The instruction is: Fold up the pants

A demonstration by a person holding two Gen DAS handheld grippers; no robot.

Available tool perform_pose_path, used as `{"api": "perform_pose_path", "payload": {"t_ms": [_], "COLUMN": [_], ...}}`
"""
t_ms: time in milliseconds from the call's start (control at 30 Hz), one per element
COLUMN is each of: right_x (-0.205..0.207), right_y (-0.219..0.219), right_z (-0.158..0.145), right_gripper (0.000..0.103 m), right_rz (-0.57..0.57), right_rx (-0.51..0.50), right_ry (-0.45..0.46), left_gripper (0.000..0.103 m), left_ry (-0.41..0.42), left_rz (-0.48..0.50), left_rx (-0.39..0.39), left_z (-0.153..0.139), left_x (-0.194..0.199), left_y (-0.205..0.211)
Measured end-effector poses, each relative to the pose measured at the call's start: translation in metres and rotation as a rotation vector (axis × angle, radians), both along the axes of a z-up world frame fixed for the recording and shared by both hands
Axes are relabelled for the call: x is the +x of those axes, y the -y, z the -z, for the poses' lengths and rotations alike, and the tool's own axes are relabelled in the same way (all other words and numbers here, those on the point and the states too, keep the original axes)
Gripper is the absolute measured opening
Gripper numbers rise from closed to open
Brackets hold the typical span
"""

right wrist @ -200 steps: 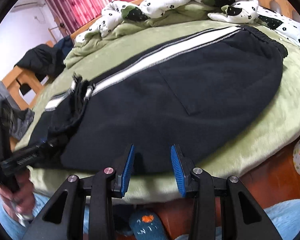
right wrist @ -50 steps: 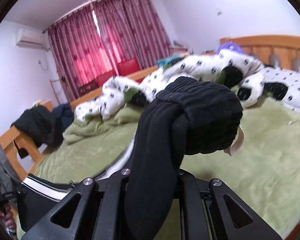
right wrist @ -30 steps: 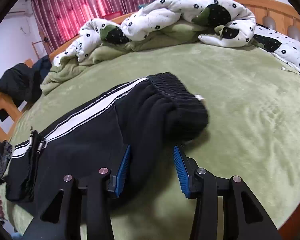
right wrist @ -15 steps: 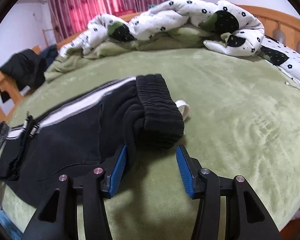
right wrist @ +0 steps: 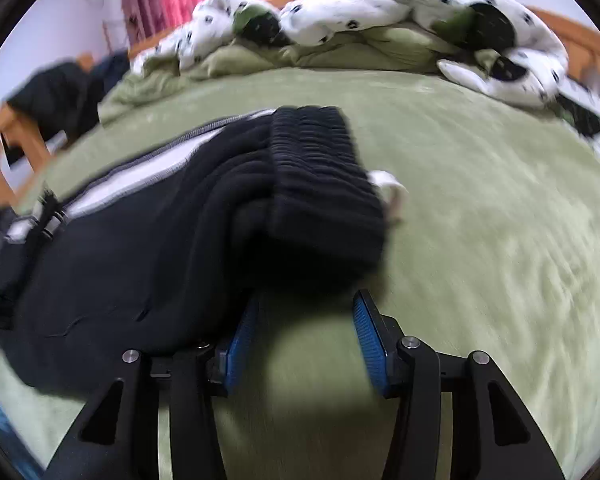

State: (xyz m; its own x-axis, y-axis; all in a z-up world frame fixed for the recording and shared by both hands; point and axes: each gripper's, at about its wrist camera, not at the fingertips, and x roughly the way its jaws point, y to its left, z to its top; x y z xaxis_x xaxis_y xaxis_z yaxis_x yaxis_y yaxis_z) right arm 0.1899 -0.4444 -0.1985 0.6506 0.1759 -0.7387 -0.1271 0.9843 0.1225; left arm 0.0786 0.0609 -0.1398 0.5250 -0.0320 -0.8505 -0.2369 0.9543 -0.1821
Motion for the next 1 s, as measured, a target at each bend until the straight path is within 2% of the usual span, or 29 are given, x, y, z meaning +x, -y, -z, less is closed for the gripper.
{"api": "perform_pose_path", "payload": {"t_ms": [33, 167, 200, 267, 333, 400, 467, 533, 600, 667, 700, 767, 867, 933, 1000], "right_x": [0.006, 0.025, 0.032, 0.037, 0.031, 0.018, 0.014, 0.023, 0.037, 0.033, 0.027, 0.006, -0.020, -0.032, -0.036], "right_y": [-0.003, 0.004, 0.002, -0.007, -0.018, -0.015, -0.005, 0.000, 0.002, 0.012, 0.019, 0.039, 0.049, 0.033, 0.010], "right_z": [-0.001, -0.014, -0.015, -0.019, -0.031, -0.051, -0.058, -0.045, -0.016, 0.002, -0.001, -0.016, -0.038, -0.055, -0.068], "right_gripper": [0.050, 0.051, 0.047, 0.038, 0.025, 0.025, 0.025, 0.027, 0.024, 0.023, 0.024, 0.024, 0.024, 0.024, 0.025], "right_rz": [0.015, 0.050, 0.043, 0.033, 0.002, -0.021, -0.001, 0.019, 0.041, 0.131, 0.160, 0.221, 0.272, 0.265, 0.238], "right_rx": [-0.006, 0.090, 0.087, 0.012, -0.128, -0.192, -0.181, -0.241, -0.341, -0.414, -0.397, -0.253, -0.111, -0.091, -0.115], "right_ry": [0.009, 0.067, 0.070, 0.122, 0.222, 0.333, 0.358, 0.295, 0.125, 0.033, 0.030, 0.034, 0.032, 0.034, 0.035], "left_gripper": [0.078, 0.078, 0.078, 0.078, 0.078, 0.078, 0.078, 0.078, 0.078, 0.078, 0.078, 0.078, 0.077, 0.077, 0.076], "left_ry": [-0.001, -0.001, -0.005, -0.005, -0.005, 0.001, 0.009, 0.017, 0.032, 0.041, 0.049, 0.069, 0.090, 0.097, 0.100], "left_rz": [-0.001, -0.005, -0.007, -0.005, 0.004, 0.011, 0.016, 0.020, 0.018, 0.010, 0.007, -0.015, -0.070, -0.104, -0.132], "left_rx": [-0.012, -0.028, -0.022, -0.019, -0.024, -0.034, -0.056, -0.068, -0.064, -0.057, -0.058, -0.068, -0.094, -0.116, -0.137], "left_z": [0.000, 0.001, 0.000, -0.001, -0.002, -0.003, -0.005, -0.008, -0.012, -0.015, -0.016, -0.018, -0.017, -0.015, -0.012], "left_x": [0.000, -0.002, -0.001, 0.001, -0.001, -0.004, -0.008, -0.013, -0.019, -0.025, -0.028, -0.035, -0.047, -0.057, -0.069], "left_y": [-0.002, -0.004, -0.003, -0.001, -0.001, -0.003, -0.007, -0.011, -0.016, -0.021, -0.025, -0.035, -0.052, -0.064, -0.075]}}
